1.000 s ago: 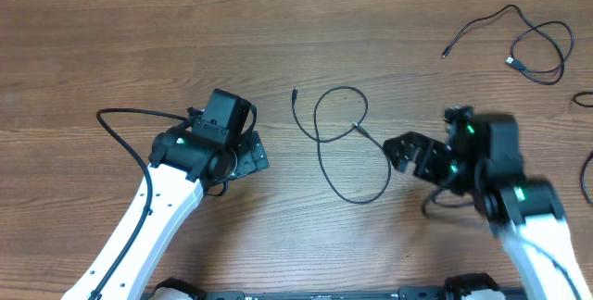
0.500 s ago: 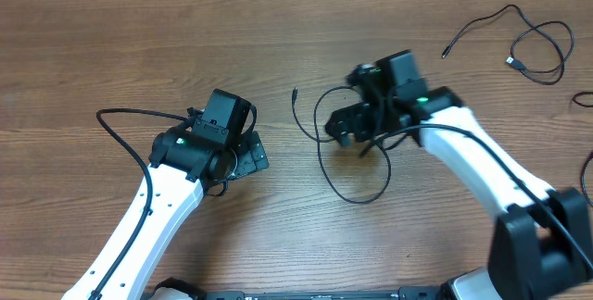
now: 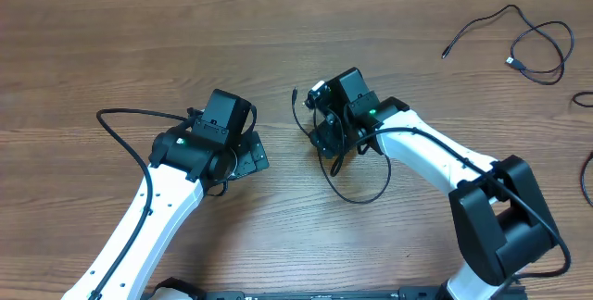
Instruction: Untangle cables
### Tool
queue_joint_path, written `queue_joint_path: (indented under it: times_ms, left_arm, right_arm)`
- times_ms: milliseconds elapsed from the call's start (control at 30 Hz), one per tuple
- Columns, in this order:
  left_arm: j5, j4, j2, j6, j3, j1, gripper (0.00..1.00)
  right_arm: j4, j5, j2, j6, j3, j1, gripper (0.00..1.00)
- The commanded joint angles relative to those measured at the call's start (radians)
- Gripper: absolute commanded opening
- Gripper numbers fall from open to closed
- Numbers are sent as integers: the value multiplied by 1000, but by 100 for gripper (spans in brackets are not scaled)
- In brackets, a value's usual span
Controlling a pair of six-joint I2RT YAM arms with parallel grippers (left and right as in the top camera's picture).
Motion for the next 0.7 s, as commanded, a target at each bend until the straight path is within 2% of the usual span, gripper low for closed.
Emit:
queue_joint_path:
  times_ms: [0,200,467,500,567,633,667]
  left_arm:
    - [-16,0,-8,-14,-6,3,100]
    - [-16,0,-8,-14,-6,3,100]
    - [-16,0,-8,-14,-6,3,99]
    - [-16,0,-8,-14,-6,3,99]
    - [-16,0,-8,-14,-6,3,99]
    - [-16,0,-8,-14,-6,3,99]
    - [-16,0,-8,-14,-6,3,100]
  right_arm:
    - [6,26,37,-24,14,12,81]
    - [11,-37,58,-25,13,34,75]
    - [59,-36,140,-25,13,39,56]
    - [56,-36,148,-25,13,39,51]
    - [55,-36,159,-25,13,39,34]
    - [58,-16,169,-24,13,39,11]
    - [59,14,170,-24,13,39,4]
